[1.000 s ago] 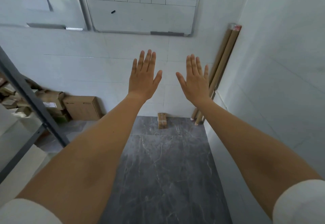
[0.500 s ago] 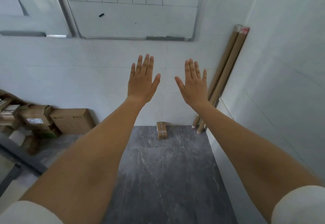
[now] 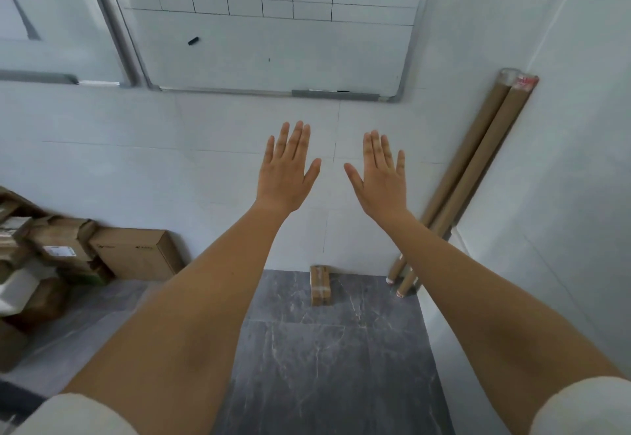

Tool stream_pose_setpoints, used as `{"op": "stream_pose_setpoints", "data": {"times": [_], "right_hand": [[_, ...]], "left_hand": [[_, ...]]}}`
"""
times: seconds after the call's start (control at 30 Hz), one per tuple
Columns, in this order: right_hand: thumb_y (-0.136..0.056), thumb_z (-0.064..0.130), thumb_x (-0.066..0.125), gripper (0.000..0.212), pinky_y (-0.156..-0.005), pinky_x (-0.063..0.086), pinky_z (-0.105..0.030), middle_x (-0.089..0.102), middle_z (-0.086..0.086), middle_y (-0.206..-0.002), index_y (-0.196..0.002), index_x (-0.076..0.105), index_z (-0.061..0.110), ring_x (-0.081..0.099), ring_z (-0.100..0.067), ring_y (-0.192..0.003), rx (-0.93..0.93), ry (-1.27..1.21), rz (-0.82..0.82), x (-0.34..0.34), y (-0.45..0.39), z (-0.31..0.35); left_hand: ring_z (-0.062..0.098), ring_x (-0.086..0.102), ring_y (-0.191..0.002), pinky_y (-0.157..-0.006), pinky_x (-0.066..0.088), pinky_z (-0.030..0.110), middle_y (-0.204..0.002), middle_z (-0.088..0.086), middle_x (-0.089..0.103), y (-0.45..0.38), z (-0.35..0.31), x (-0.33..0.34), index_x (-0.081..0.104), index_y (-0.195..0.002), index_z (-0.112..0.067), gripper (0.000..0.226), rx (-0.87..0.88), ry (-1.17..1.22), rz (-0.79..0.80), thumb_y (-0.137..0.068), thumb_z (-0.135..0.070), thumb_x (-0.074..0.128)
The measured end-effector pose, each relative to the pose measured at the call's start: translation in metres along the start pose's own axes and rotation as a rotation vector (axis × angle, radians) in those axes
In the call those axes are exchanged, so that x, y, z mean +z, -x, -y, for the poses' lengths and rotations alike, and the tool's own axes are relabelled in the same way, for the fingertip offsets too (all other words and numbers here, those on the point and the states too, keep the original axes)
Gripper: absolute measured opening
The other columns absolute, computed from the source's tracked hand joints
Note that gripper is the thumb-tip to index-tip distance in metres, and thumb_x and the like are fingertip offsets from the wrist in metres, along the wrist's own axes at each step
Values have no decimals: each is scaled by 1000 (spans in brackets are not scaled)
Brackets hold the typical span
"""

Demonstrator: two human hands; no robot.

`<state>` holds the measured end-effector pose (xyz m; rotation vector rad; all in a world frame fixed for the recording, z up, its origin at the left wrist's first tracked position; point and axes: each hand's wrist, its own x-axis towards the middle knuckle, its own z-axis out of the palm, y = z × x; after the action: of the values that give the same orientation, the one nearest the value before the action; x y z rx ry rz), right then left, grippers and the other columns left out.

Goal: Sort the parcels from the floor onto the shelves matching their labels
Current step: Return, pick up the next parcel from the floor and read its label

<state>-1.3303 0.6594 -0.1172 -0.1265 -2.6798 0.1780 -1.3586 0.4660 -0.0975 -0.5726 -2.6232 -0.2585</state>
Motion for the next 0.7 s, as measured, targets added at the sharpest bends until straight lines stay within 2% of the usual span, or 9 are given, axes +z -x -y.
{"op": "stream_pose_setpoints", "data": {"times": [0.2, 0.7], "right_hand": [[-108, 53, 26, 74, -128, -2, -49, 4, -7, -174, -164, 4, 9, 1, -23, -161, -16, -11, 28, 32, -64, -23], [-109, 52, 26, 74, -129, -3, -49, 1, -7, -174, -164, 3, 9, -2, -23, -161, 30, -36, 70, 126, -203, -47]], "left_hand": [[24, 0, -153, -124, 0, 42, -166, 5, 6, -66, 1, 40, 6, -157, -10, 66, -26, 17, -3, -103, -44, 23], [21, -7, -152, -124, -4, 40, -166, 2, -1, -202, 54, 139, -1, -157, -12, 66, 28, -19, 92, -103, -47, 17]]}}
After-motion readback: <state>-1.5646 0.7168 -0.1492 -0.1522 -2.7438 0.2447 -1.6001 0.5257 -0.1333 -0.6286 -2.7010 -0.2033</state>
